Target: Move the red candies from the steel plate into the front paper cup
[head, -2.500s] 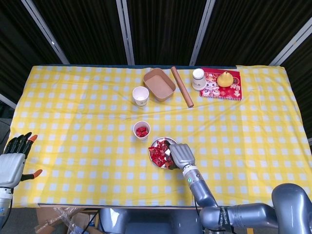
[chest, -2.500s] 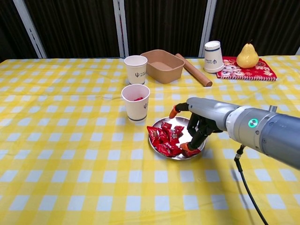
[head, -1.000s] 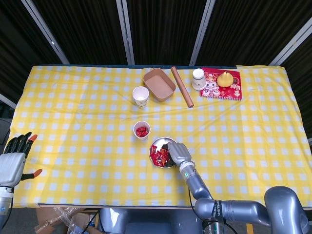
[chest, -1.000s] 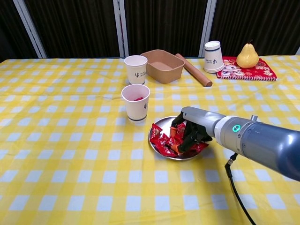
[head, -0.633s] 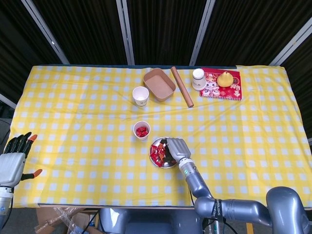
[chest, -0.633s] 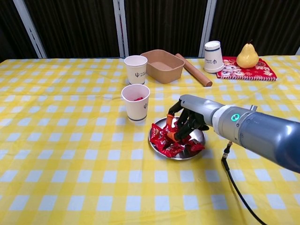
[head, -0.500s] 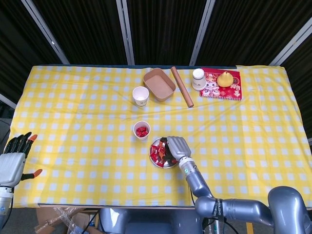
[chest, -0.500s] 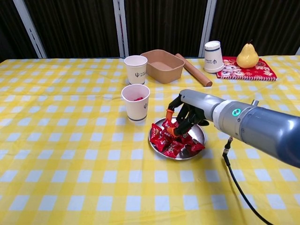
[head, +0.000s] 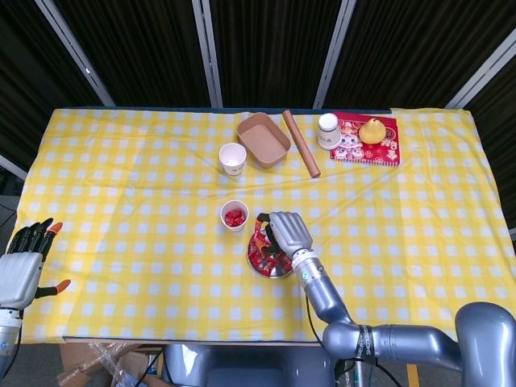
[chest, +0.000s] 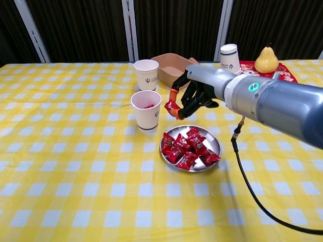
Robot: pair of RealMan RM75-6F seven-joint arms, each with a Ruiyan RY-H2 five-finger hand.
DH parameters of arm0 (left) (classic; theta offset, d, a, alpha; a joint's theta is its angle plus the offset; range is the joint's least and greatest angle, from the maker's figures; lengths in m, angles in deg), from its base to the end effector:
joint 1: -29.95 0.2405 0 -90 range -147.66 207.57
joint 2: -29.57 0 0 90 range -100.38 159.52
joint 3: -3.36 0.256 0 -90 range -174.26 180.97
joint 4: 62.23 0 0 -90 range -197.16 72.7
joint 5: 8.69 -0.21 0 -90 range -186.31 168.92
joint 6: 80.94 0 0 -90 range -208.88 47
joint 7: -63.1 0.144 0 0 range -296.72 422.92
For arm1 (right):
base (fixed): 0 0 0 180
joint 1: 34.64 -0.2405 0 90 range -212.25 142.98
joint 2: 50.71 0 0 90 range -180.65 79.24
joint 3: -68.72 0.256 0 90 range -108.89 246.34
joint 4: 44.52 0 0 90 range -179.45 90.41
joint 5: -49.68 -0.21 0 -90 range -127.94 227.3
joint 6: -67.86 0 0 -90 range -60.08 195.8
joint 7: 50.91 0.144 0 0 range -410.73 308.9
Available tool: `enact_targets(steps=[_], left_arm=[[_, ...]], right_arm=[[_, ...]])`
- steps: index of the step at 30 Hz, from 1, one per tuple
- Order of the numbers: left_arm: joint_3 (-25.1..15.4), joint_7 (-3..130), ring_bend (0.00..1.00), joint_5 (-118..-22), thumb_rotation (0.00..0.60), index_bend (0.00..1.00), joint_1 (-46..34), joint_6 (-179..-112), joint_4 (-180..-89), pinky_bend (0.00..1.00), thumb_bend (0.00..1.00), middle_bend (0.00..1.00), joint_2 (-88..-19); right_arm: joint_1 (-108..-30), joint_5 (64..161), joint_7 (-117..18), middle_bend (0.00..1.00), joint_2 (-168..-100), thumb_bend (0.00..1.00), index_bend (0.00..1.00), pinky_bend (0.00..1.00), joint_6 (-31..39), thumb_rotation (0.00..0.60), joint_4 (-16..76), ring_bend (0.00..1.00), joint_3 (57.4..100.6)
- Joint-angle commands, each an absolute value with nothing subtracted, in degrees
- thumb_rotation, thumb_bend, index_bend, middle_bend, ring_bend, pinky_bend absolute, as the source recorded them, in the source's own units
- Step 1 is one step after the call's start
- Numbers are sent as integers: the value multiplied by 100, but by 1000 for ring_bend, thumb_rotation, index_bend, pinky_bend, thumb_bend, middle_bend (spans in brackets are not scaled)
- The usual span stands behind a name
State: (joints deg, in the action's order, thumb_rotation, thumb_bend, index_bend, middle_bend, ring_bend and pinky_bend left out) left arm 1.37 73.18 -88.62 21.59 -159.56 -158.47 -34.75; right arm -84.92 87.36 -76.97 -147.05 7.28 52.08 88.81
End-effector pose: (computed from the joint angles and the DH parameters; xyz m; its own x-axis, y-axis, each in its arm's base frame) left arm -0.3063 0.1938 0.1393 0.4773 0.1198 0.8705 0.8760 0.0131 -0.4821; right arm -0.0553 -0.3352 -0.0399 0.0692 -0.4113 0.9089 -0.9847 -0.1743 -0.0039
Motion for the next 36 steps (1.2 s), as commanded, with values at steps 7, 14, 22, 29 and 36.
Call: enact_targets(steps=[7, 14, 22, 29, 36], left_arm=[[130, 7359, 0, -8872, 600, 31, 2149, -15966, -15791, 0, 0, 0, -3505], [111, 7373, 0, -8800, 600, 31, 2127, -15907, -15796, 0, 0, 0, -3504], [96, 7347, 0, -8717, 600, 31, 2106, -15832, -15824, 0, 0, 0, -3476], [92, 7324, 0, -8699, 600, 31, 2097, -15812, -15829, 0, 0, 0, -3469], [95, 7315, 0, -8705, 600, 31, 2105, -15830, -15839, 0, 0, 0, -3466]], right_arm=[[-9089, 8216, -7928, 823, -14825, 522, 594, 912, 901, 600, 4883, 966, 9406], [-9502, 7928, -7985, 823, -15045, 523, 594, 912, 1155, 600, 4281, 966, 9551], [-9718, 7781, -7848, 823, -15309, 522, 587, 912, 1429, 600, 3623, 966, 9487], [-9766, 7831, -7722, 823, -15433, 524, 495, 912, 1517, 600, 3361, 966, 9405], [-9771, 7917, -7695, 823, -15410, 489, 392, 911, 1405, 600, 3450, 966, 9390]])
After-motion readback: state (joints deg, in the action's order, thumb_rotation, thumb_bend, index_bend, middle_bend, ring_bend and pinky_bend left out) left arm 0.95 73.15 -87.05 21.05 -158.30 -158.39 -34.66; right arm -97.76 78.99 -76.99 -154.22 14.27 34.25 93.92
